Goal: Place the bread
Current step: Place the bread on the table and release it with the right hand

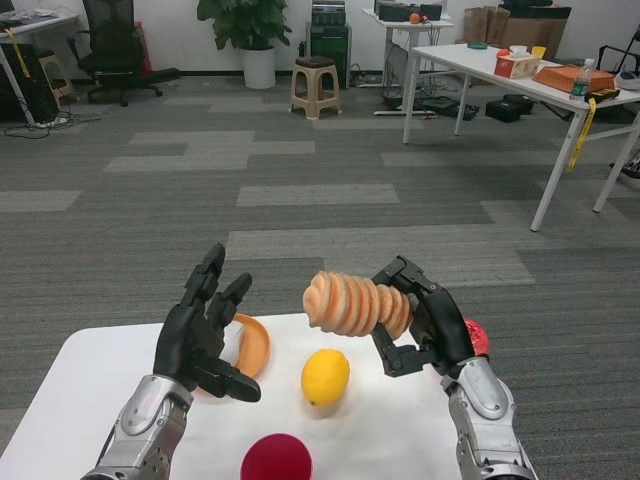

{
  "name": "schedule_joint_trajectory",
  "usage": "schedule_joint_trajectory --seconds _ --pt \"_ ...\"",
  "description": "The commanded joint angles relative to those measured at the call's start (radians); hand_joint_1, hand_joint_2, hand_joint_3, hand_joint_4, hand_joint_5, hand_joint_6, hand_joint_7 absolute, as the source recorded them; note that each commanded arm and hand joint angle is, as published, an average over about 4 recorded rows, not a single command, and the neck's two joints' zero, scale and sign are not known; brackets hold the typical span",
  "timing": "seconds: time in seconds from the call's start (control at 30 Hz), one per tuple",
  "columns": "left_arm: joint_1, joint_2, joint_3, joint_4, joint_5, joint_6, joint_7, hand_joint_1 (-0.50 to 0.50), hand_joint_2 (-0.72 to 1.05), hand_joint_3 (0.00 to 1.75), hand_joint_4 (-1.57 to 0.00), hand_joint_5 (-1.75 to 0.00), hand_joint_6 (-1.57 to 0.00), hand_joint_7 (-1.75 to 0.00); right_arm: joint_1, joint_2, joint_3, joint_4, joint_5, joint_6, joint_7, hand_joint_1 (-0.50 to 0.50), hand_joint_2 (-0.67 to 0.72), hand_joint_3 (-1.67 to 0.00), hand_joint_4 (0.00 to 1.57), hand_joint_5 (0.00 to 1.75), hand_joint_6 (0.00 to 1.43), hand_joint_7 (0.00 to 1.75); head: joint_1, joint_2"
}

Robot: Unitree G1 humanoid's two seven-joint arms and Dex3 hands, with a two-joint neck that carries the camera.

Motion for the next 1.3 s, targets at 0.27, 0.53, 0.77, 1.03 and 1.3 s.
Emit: schedule_joint_trajectory --seconds 0.27,0.53,0.77,1.03,1.3 --pt "-0.003 0.001 0.006 0.004 0.001 0.005 0.001 0.5 -0.28 0.09 0.0 -0.49 0.0 0.0 0.119 -0.096 0.005 -0.066 0.01 0.015 0.002 -0.46 -0.54 -1.51 0.6 1.45 1.17 1.47 -0.006 -0.009" --pt "-0.017 0.001 0.001 0.023 -0.002 0.006 0.0 0.5 -0.28 0.04 0.0 -0.41 0.0 0.0 0.21 -0.103 -0.014 -0.048 0.007 0.015 0.039 -0.46 -0.54 -1.51 0.58 1.45 1.15 1.47 -0.019 -0.019" --pt "-0.022 0.001 -0.001 0.033 -0.004 0.006 0.0 0.5 -0.28 0.09 0.0 -0.41 0.0 0.0 0.238 -0.114 -0.059 0.069 -0.007 -0.015 0.102 -0.46 -0.54 -1.51 0.46 1.45 1.12 1.52 -0.024 -0.025" --pt "-0.022 -0.002 -0.002 0.036 -0.002 0.006 0.0 0.5 -0.28 0.07 0.0 -0.44 0.0 0.0 0.187 -0.134 -0.061 0.337 -0.044 -0.142 0.104 -0.46 -0.54 -1.51 0.34 1.45 1.06 1.54 -0.023 -0.027" --pt "-0.025 -0.003 -0.004 0.039 -0.004 0.006 0.0 0.5 -0.28 0.09 0.0 -0.41 0.0 0.0 0.088 -0.172 -0.06 0.59 -0.074 -0.25 0.102 -0.46 -0.48 -1.51 0.29 1.45 1.01 1.54 -0.026 -0.027"
